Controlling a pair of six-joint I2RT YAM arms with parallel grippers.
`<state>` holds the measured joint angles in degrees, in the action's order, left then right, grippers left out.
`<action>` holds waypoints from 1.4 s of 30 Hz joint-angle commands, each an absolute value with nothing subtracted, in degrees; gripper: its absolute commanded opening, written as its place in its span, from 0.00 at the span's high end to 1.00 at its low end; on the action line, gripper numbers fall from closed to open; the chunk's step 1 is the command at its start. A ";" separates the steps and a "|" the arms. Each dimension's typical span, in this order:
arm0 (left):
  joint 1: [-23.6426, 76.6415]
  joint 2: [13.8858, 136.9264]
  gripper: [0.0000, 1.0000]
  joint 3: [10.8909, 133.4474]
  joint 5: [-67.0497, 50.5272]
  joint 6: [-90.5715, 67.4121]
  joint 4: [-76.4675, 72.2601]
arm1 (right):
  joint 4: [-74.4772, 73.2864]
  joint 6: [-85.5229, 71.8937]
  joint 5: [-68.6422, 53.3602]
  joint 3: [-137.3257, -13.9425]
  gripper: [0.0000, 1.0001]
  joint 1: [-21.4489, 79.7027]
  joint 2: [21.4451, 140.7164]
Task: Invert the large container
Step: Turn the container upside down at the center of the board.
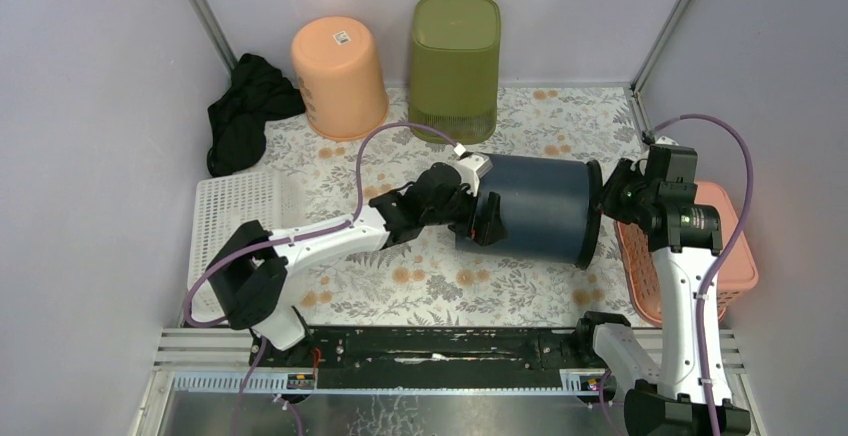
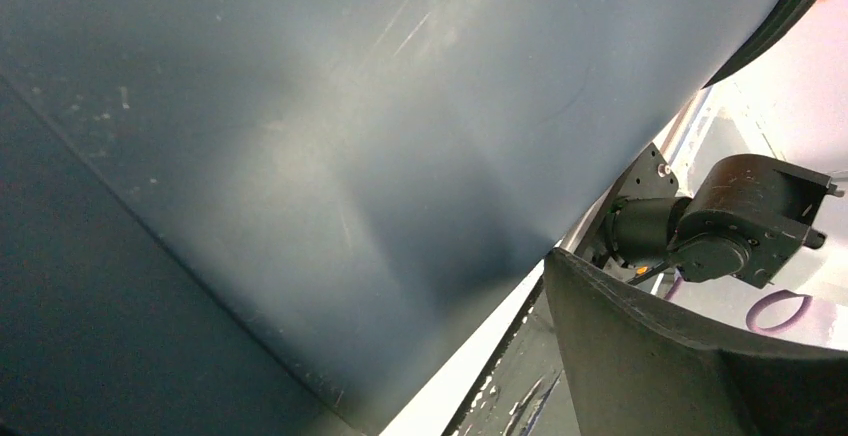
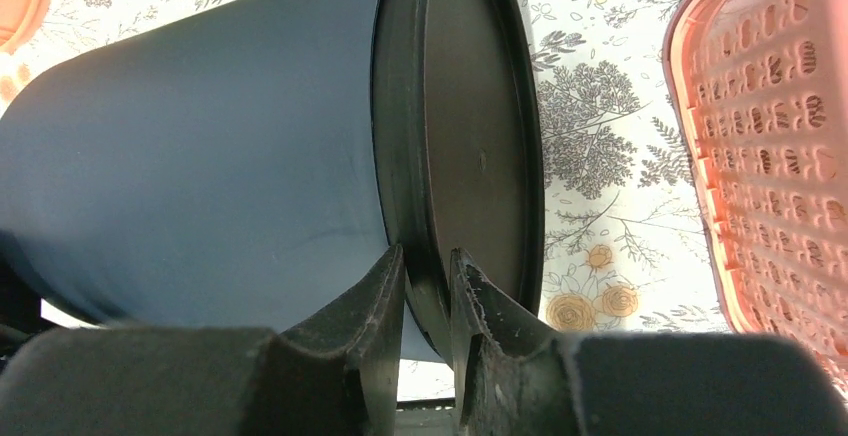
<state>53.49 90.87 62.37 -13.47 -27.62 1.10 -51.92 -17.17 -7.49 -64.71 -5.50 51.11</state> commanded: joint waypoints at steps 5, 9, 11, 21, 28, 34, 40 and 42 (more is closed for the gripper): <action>60.00 92.78 0.00 66.93 -19.12 -24.70 -5.57 | -48.90 -20.12 -27.71 -76.08 0.91 -3.69 53.47; 60.65 93.19 0.00 67.26 -19.87 -24.70 -6.96 | -49.58 -19.75 -31.04 -80.04 0.91 -3.70 55.18; 60.83 93.55 0.00 67.07 -20.85 -25.14 -8.61 | -50.01 -19.41 -32.44 -81.92 0.91 -3.66 55.89; 61.66 98.68 0.00 68.03 -22.04 -26.90 -12.83 | -50.84 -19.48 -36.93 -87.08 0.91 -3.60 58.27; 61.64 99.33 0.00 66.06 -17.48 -26.55 -10.46 | -49.89 -19.45 -37.02 -81.23 0.91 -3.45 56.63; 61.70 100.27 0.00 64.41 -15.84 -26.86 -10.34 | -46.90 -20.45 -38.25 -74.71 0.80 -2.19 54.50; 61.48 101.52 0.00 64.30 -14.41 -26.77 -9.76 | -45.68 -20.42 -37.82 -71.42 0.64 -1.41 54.23; 61.32 101.75 0.00 64.34 -13.99 -26.70 -9.29 | -45.15 -20.66 -37.62 -70.22 0.58 -1.17 54.08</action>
<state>61.56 100.79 63.40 -16.03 -28.21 -4.93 -47.29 -20.05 -35.70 -71.46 -1.80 54.63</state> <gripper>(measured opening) 1.003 0.374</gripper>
